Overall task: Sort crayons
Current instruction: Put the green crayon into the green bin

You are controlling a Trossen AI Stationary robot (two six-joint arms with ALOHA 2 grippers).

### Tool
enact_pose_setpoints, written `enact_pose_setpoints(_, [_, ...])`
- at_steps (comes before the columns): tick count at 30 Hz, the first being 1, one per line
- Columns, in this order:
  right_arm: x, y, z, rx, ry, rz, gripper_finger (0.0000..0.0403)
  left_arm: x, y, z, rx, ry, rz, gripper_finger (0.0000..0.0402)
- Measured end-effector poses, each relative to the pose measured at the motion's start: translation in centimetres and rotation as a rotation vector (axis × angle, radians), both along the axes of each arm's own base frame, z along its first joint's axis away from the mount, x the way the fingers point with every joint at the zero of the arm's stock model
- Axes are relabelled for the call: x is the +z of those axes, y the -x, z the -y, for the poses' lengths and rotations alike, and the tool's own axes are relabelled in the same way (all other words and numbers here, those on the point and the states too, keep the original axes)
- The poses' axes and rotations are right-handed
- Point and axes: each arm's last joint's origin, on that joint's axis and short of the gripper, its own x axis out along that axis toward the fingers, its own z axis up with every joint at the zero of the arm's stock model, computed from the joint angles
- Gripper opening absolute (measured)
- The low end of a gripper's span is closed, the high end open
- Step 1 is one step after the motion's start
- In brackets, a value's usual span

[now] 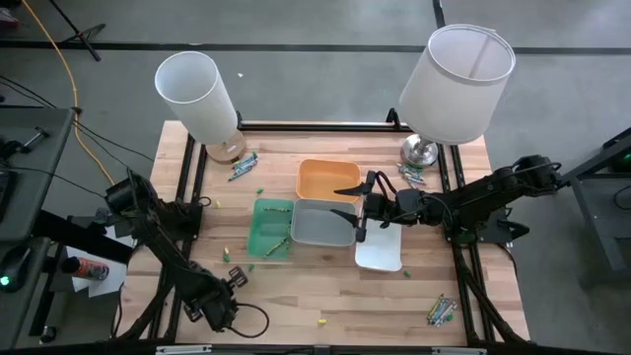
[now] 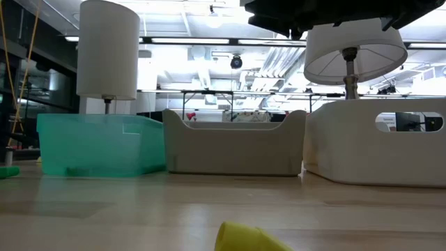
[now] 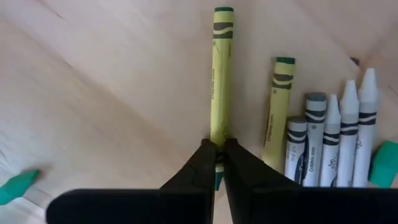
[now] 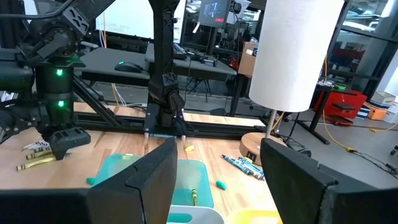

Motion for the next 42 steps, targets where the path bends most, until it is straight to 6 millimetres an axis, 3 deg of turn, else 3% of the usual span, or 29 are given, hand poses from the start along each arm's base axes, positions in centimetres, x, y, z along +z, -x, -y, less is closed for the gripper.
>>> enact_pose_setpoints(6, [0.0,0.0,0.0,0.0,0.0,0.0,0.0224,0.8,-0.4,-0.5,0.042,0.01,0.036,0.0003])
enact_pose_setpoints(11, [0.0,0.0,0.0,0.0,0.0,-0.001,0.0224,5.2,-1.0,-1.5,0.121,0.053,0.077,0.0001])
enact_pose_setpoints(19, [0.0,0.0,0.0,0.0,-0.002,-0.003,0.0224,14.0,-2.1,-5.2,0.337,0.08,0.653,0.0001])
enact_pose_setpoints(25, [0.0,0.0,0.0,0.0,-0.001,-0.002,0.0224,17.2,-2.9,-8.6,0.417,0.053,0.953,0.0])
enact_pose_setpoints(29, [0.0,0.0,0.0,0.0,0.0,-0.003,0.0224,16.0,-4.5,-10.5,0.357,0.163,1.151,0.0])
enact_pose_setpoints(34, [0.0,0.0,0.0,0.0,-0.001,-0.003,0.0224,11.7,-5.8,-14.7,0.387,0.325,1.375,0.0])
enact_pose_setpoints(39, [0.0,-0.1,-0.1,0.045,-0.006,0.005,0.0224,9.4,-5.3,-18.8,0.58,0.48,1.597,0.0])
enact_pose_setpoints(42, [0.2,-0.2,-0.4,0.131,-0.01,0.04,0.0224,8.8,-5.1,-20.4,0.745,0.594,1.607,0.0])
